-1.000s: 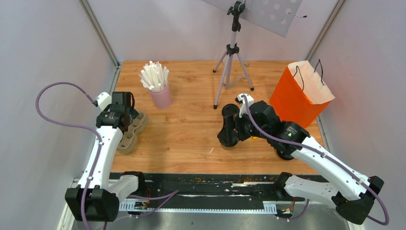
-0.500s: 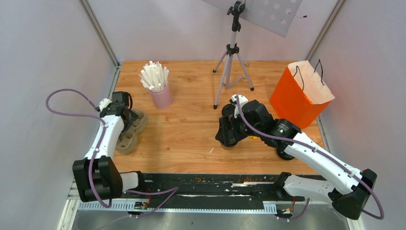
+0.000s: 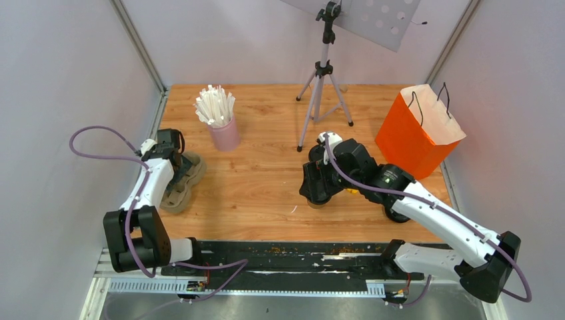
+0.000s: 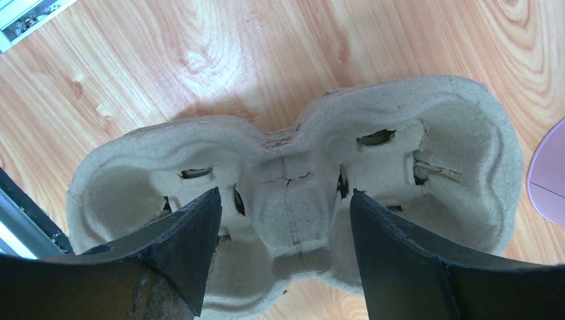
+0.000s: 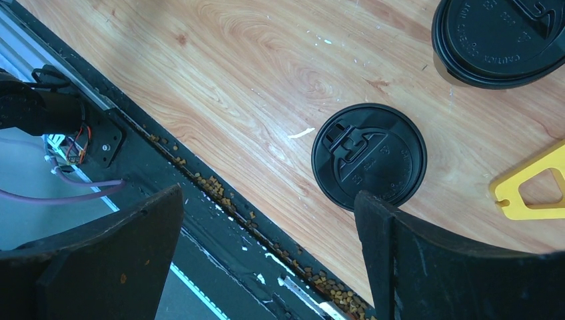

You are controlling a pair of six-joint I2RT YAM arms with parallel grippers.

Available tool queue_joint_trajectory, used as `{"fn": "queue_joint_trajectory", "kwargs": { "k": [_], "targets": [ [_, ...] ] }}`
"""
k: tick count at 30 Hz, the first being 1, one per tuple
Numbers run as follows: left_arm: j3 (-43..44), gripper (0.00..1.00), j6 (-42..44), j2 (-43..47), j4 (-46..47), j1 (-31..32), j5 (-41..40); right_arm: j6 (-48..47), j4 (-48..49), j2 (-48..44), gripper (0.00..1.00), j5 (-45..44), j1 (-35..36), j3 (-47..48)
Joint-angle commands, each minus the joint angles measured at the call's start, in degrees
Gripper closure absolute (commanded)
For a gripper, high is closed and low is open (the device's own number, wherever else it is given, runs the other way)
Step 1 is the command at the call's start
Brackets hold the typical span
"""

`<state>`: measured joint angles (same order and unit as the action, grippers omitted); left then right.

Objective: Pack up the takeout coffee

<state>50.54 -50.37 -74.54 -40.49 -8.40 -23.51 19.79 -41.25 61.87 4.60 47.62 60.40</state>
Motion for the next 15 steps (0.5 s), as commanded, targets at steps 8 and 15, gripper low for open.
{"fn": "queue_joint_trajectory", "kwargs": {
  "k": [8, 15],
  "targets": [
    [0.14, 0.33, 0.81, -0.27, 2.07, -0.65, -0.9, -0.54, 1.81, 0.47, 0.0, -1.39, 0.42, 0.43],
    [-0.64, 0.46, 0.71, 1.27, 1.82, -0.59, -0.75, -0.73, 1.18, 1.32, 0.01, -1.59, 0.33, 0.62]
  ]
}}
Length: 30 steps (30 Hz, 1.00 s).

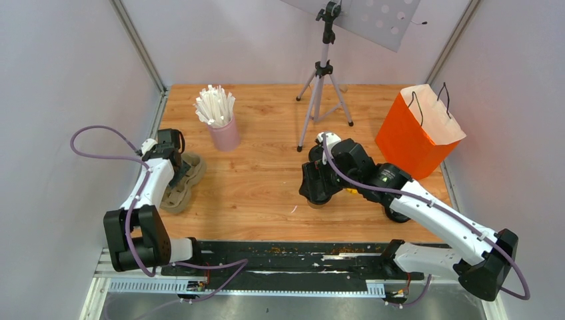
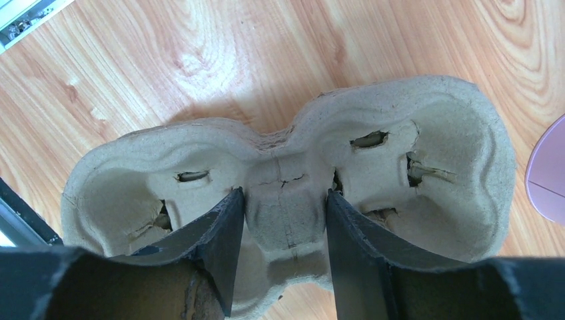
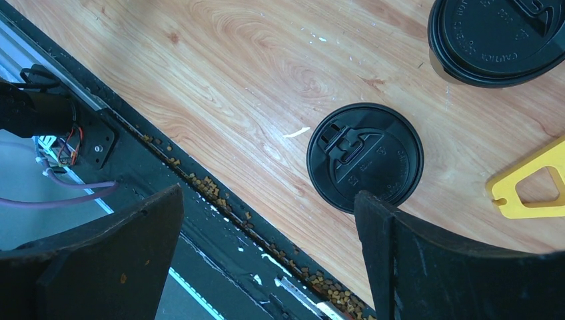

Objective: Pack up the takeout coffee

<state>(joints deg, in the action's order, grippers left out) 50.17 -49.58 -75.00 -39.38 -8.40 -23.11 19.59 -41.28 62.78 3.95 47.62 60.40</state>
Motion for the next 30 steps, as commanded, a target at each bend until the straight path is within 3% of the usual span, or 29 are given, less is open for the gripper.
{"fn": "queue_joint_trajectory", "kwargs": {
  "k": [1, 30],
  "targets": [
    [-0.33, 0.47, -0.08, 1.89, 0.61, -0.6, -1.14, -0.45, 1.29, 0.36, 0.01, -1.0, 0.43, 0.6],
    [6.73, 0.51, 5.11, 10.11, -4.68, -0.61, -2.51, -0.19, 0.98, 1.53, 0.0, -1.06, 0.34, 1.11]
  ]
}}
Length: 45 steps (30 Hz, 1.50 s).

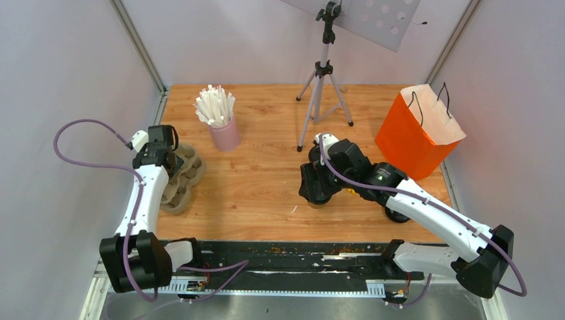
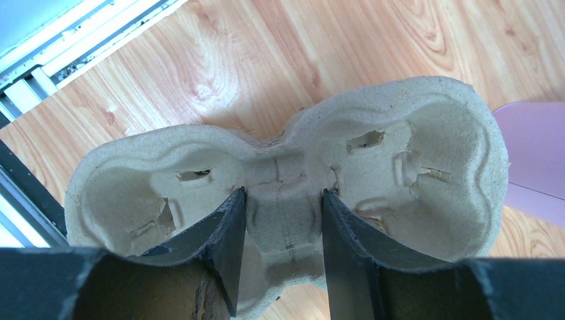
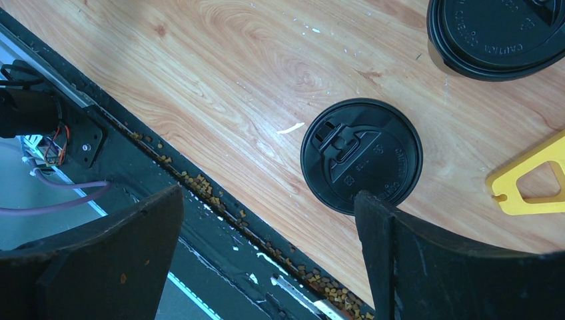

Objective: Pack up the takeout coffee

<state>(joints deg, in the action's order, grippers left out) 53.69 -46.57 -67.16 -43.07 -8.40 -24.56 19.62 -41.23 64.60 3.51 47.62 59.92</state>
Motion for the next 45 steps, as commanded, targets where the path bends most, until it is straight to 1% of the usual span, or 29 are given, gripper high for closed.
{"fn": "queue_joint_trajectory", "kwargs": {
  "k": [1, 5, 9, 11, 14, 18, 23, 29, 33, 36, 38, 40, 43, 45],
  "targets": [
    [3.63, 0.51, 2.54, 2.53, -1.22, -0.65, -0.95, -0.23, 0.63, -0.4, 0.0, -0.69, 0.37, 1.94],
    [5.3, 0.51, 3.6, 3.94, -2.47, -0.65, -0.95, 0.05, 0.13, -1.48, 0.0, -0.92, 0.37, 2.68],
    [5.97, 0.51, 5.3, 6.06, -2.62, -0.64, 1.26, 0.5, -1.49, -2.27, 0.0, -1.66, 0.35, 4.01],
    [5.9, 0.5, 7.47, 7.01, -2.22, -0.65, 3.09, 0.57, -2.58, -2.92, 0.0, -2.36, 0.34, 4.76],
    [5.95, 0.51, 8.85, 8.3, -2.99, -0.64, 4.22, 0.9, -4.25, -3.69, 0.0, -4.44, 0.37, 6.15],
    [5.28, 0.5, 10.89, 10.83, -3.03, -0.65, 8.07, 1.19, -5.96, -4.77, 0.0, -7.8, 0.37, 9.58],
    [3.63, 0.49, 13.44, 13.37, -2.17, -0.65, 12.25, 0.98, -10.61, -4.64, 0.0, -16.9, 0.31, 16.98],
    [2.19, 0.49, 14.72, 13.44, -2.42, -0.6, 13.59, -0.11, -12.57, -4.93, 0.0, -21.63, 0.32, 20.24],
    [1.3, 0.49, 14.88, 14.18, -1.23, -0.64, 14.17, -0.96, -15.69, -4.24, 0.0, -28.67, 0.32, 23.61],
    [0.7, 0.49, 15.06, 14.35, -0.18, -0.65, 16.93, -2.72, -17.06, -4.07, 0.0, -36.09, -0.21, 25.44],
    [0.31, 0.49, 15.27, 14.28, 0.24, -0.65, 18.75, -4.81, -18.35, -3.42, 0.0, -40.43, -1.95, 27.01],
    [-0.17, 0.49, 15.72, 14.35, 0.48, -0.64, 20.5, -7.31, -19.05, -2.5, 0.0, -42.65, -5.72, 28.52],
    [-0.74, 0.49, 16.52, 14.38, 0.73, -0.6, 22.58, -13.25, -17.82, -1.52, 0.0, -39.01, -15.04, 30.14],
    [-1.35, 0.49, 16.9, 14.62, 0.98, -0.6, 23.73, -16.63, -16.47, -0.72, 0.0, -38.6, -19.96, 30.4]
  ]
}}
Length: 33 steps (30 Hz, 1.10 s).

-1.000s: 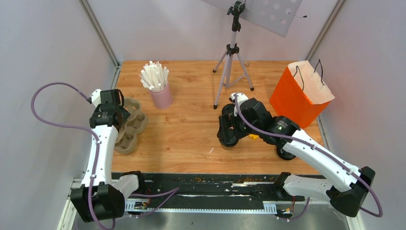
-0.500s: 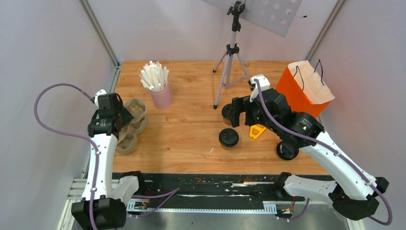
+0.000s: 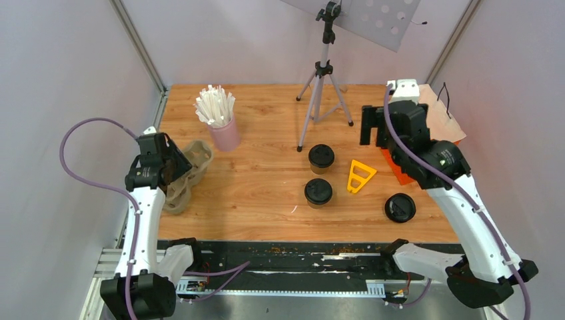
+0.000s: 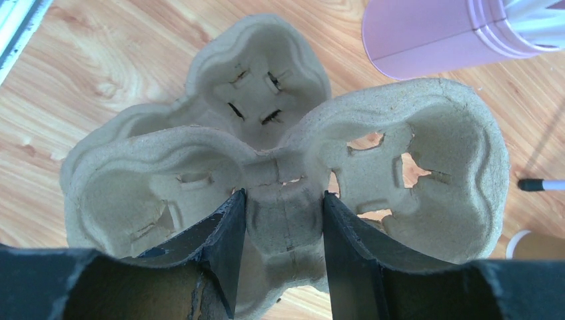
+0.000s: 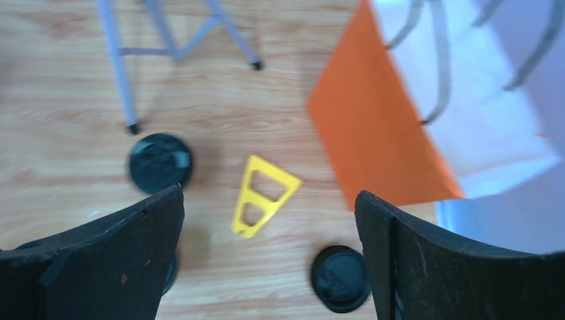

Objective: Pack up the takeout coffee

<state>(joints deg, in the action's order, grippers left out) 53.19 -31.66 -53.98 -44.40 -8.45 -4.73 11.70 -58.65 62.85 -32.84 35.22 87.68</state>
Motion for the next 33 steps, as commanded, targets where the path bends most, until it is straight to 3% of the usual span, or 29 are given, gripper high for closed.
{"fn": "queue_joint_trajectory", "kwargs": {
  "k": [1, 9, 20, 27, 33],
  "targets": [
    [-1.23, 0.49, 2.33, 1.75, 2.64, -0.6, 4.32, -9.98, 1.69, 1.6, 0.0, -2.03, -10.16, 2.62],
    [-3.39, 0.49, 0.21, 4.34, 3.79, -0.56, 6.05, -16.45, 7.14, 9.08, 0.0, 13.13, -27.06, 2.77],
    [-2.41, 0.49, -1.39, 5.93, 4.85, -0.56, 9.47, -25.09, 9.16, 15.76, 0.0, 23.03, -34.66, 4.16],
    [-1.57, 0.49, -0.71, 5.43, 4.37, -0.46, 9.5, -26.35, 10.5, 10.47, 0.0, 27.58, -37.42, 4.88],
    [-2.02, 0.49, -0.7, 5.8, 4.79, -0.5, 9.82, -29.48, 19.17, 8.14, 0.0, 29.4, -39.82, 1.68]
  ]
}}
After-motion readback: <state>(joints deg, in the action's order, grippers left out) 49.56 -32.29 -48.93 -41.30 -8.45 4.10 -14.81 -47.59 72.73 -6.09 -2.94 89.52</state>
